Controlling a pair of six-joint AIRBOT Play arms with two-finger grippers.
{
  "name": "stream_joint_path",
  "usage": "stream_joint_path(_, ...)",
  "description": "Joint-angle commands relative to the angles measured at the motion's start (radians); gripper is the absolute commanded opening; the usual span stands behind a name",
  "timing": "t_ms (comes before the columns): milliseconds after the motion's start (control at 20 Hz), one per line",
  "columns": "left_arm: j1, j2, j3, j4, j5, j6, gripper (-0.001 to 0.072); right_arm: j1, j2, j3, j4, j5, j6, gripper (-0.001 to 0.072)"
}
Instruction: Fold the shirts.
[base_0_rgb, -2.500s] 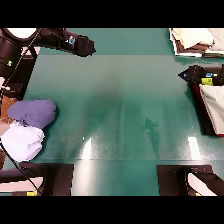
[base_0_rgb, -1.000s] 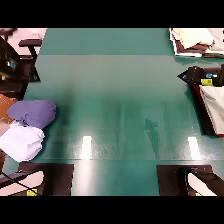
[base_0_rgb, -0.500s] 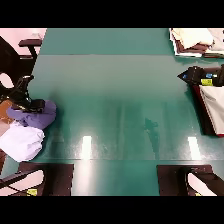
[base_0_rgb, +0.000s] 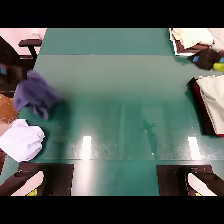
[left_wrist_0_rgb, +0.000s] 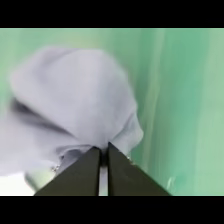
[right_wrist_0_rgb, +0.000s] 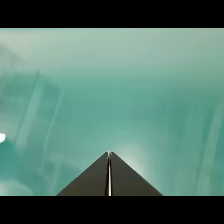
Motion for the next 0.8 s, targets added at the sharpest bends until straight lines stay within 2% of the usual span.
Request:
stream_joint_path(0,-0.182,0.031,0.231,-0.068,-0.013,0.024,0.0021,0.000,0.000,0.139,-0.006,-0.004,0.000,0.0020)
stream_joint_path(250,-0.565,-0.050,0.294,-0.049,0.050,0.045,0.0020,0.000,0.000,0.315,-0.044,0.007,0.000,0.0020)
stream_joint_path(450,-0.810,-0.257,0.294,-0.052,0.091,0.050,0.0022,0.000,0.000,0.410,-0.112,0.044,0.000,0.0020)
stream_joint_path(600,-0.919,-0.423,0.298,-0.122,0.220,0.068,0.0030,0.000,0.000,0.423,-0.111,0.067,0.000,0.0020)
stream_joint_path(650,-0.925,-0.455,0.301,-0.146,0.253,0.079,0.0261,0.000,-0.001,0.423,-0.111,0.080,0.000,0.0020)
stream_joint_path(700,-0.920,-0.472,0.309,-0.140,0.266,0.072,0.0539,0.000,-0.002,0.423,-0.111,0.095,0.000,0.0020)
stream_joint_path(750,-0.899,-0.475,0.317,-0.135,0.260,0.072,0.0550,0.000,-0.002,0.423,-0.112,0.106,0.000,0.0020)
